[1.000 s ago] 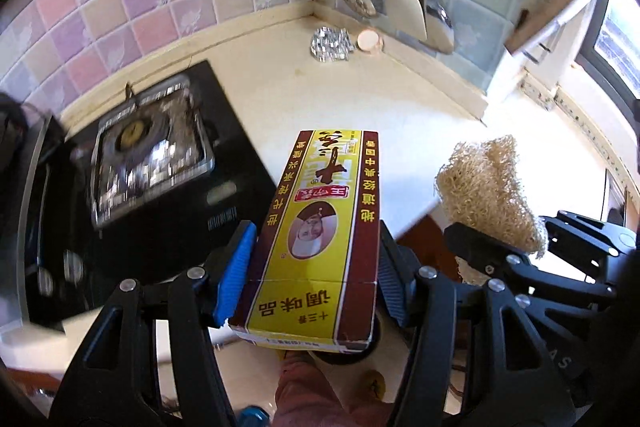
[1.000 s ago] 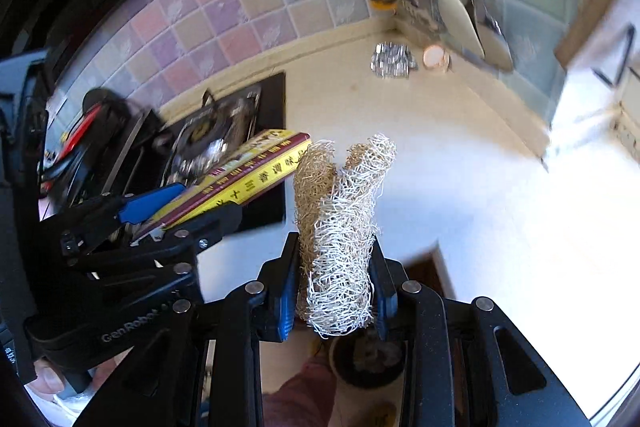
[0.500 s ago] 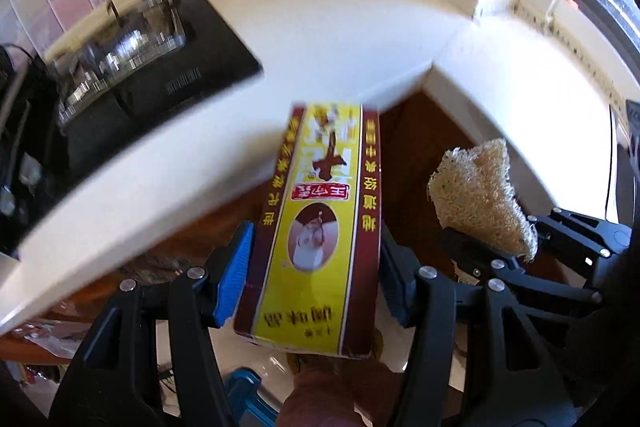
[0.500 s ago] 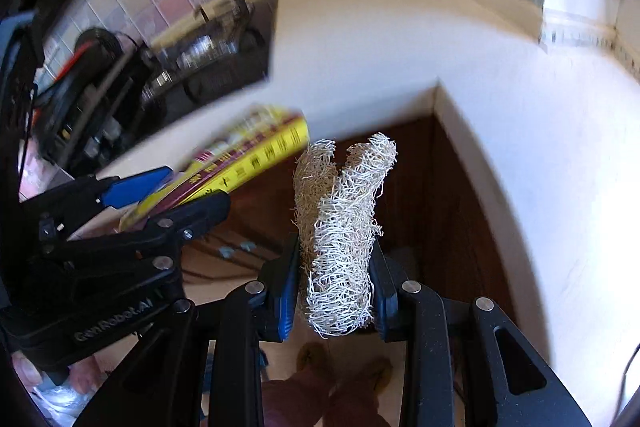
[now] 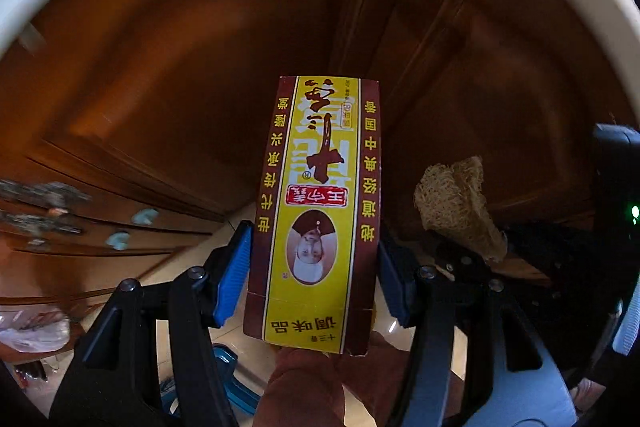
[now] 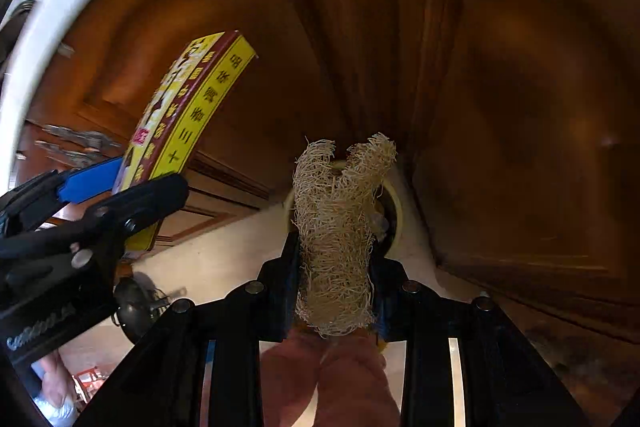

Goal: Collect trash
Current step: 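Lift the box and noodle block and carry them down over the bin, then open both grippers to drop the box and noodle block into the bin, then raise both tools back up to the counter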

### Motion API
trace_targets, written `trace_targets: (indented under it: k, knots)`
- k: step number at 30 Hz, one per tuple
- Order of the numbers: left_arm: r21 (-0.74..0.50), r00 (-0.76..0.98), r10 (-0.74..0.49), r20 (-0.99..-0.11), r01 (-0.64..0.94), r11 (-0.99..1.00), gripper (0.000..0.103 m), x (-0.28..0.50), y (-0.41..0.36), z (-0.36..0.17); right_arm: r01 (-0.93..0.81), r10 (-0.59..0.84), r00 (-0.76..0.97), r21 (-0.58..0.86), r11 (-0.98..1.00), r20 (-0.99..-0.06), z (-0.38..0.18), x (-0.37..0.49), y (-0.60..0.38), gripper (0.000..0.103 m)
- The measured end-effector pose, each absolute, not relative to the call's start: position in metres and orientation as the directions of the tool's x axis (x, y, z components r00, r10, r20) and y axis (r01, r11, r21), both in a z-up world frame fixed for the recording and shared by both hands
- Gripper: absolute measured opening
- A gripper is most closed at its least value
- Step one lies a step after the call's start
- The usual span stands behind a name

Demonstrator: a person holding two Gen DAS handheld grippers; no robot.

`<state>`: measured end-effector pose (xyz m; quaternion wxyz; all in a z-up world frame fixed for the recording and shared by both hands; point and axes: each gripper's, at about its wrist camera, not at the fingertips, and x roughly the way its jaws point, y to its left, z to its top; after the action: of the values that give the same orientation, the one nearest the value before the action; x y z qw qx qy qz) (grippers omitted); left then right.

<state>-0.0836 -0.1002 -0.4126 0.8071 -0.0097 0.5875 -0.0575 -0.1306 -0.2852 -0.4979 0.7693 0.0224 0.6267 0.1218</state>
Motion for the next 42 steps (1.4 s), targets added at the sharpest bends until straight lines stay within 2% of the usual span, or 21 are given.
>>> trace_targets:
  k: [9,16,18,19,20,22,32,42]
  knots:
    - [-0.112,0.185,-0.124,-0.975,0.075,0.991,0.055,-0.068,-0.105,-0.538,-0.115,0.221,0.106,0.209,0.971,-0.97,-0.629,-0.119,-0.299,0.033]
    - [-0.118,0.123,-0.127,-0.984,0.079,0.99,0.058,-0.061,-0.108,-0.579,-0.099,0.233,0.057,0.227,0.969,-0.971,-0.674,-0.103,-0.304,0.043]
    - [-0.114,0.122,-0.125,-0.985,0.092,0.989,0.064,-0.059,-0.109,-0.579,-0.096,0.237,0.06,0.23,0.968,-0.97,-0.676,-0.1,-0.305,0.05]
    - [-0.106,0.124,-0.118,-0.985,0.101,0.989,0.073,-0.059,-0.11,-0.578,-0.095,0.243,0.059,0.236,0.967,-0.968,-0.676,-0.098,-0.303,0.06]
    - [-0.095,0.133,-0.108,-0.985,0.105,0.99,0.078,-0.058,-0.11,-0.576,-0.09,0.237,0.06,0.231,0.969,-0.97,-0.675,-0.096,-0.301,0.064]
    - [-0.088,0.136,-0.104,-0.985,0.112,0.99,0.083,-0.056,-0.106,-0.573,-0.08,0.239,0.063,0.233,0.969,-0.969,-0.673,-0.09,-0.298,0.068]
    - [-0.061,0.149,-0.08,-0.986,0.126,0.99,0.083,-0.059,-0.095,-0.524,-0.058,0.212,0.092,0.208,0.976,-0.973,-0.622,-0.083,-0.285,0.068]
    - [-0.056,0.203,-0.088,-0.975,0.159,0.986,0.083,-0.082,-0.093,-0.411,-0.047,0.185,0.121,0.181,0.982,-0.975,-0.498,-0.088,-0.276,0.068]
